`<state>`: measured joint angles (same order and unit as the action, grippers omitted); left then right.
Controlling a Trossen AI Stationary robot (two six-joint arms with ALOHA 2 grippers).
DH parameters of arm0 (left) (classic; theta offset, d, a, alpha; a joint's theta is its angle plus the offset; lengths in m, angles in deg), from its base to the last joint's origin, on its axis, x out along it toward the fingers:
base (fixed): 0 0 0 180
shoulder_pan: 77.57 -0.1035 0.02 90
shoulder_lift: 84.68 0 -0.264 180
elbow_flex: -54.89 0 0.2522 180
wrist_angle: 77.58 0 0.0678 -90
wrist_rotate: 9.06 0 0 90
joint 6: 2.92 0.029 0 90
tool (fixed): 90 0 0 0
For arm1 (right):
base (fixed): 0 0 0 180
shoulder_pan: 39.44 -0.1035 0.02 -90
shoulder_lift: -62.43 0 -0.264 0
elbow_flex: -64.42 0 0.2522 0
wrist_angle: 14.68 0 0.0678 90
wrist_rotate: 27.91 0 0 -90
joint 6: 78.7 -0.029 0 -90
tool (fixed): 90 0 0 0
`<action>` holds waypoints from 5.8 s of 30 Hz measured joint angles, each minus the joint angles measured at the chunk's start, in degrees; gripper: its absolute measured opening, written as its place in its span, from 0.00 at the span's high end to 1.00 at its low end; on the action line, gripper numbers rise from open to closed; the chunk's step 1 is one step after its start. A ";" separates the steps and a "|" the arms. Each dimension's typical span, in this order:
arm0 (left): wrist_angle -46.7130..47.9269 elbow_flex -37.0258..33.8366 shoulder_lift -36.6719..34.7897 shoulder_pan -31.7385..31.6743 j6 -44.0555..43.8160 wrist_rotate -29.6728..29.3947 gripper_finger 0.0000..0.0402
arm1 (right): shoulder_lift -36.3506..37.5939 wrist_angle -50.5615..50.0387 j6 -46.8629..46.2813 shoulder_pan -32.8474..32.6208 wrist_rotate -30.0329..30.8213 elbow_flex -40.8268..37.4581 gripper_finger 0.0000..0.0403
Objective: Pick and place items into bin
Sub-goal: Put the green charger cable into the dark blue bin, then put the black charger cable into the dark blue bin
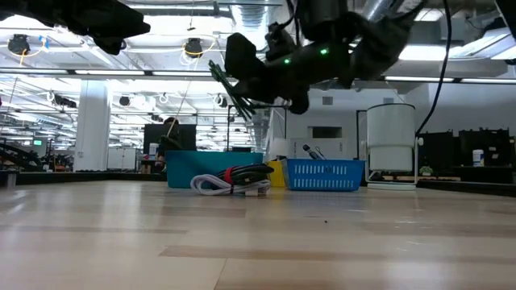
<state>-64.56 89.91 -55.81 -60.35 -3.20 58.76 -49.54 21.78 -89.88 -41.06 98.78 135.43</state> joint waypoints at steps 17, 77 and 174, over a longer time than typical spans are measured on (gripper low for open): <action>-0.01 0.00 -0.01 -0.01 0.00 0.00 0.72 | 0.11 -10.78 -6.87 8.62 -15.11 6.02 0.89; 17.93 27.84 48.62 -7.26 4.83 18.21 0.72 | 9.01 -55.85 -13.84 -35.49 38.36 -0.80 0.66; 17.66 36.61 73.14 -18.81 38.66 25.53 0.47 | 8.98 -57.38 -15.85 -35.88 36.59 -0.69 0.65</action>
<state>-46.90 126.52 17.33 -79.15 35.47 84.29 -40.55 -35.60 -105.73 -76.93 135.37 134.74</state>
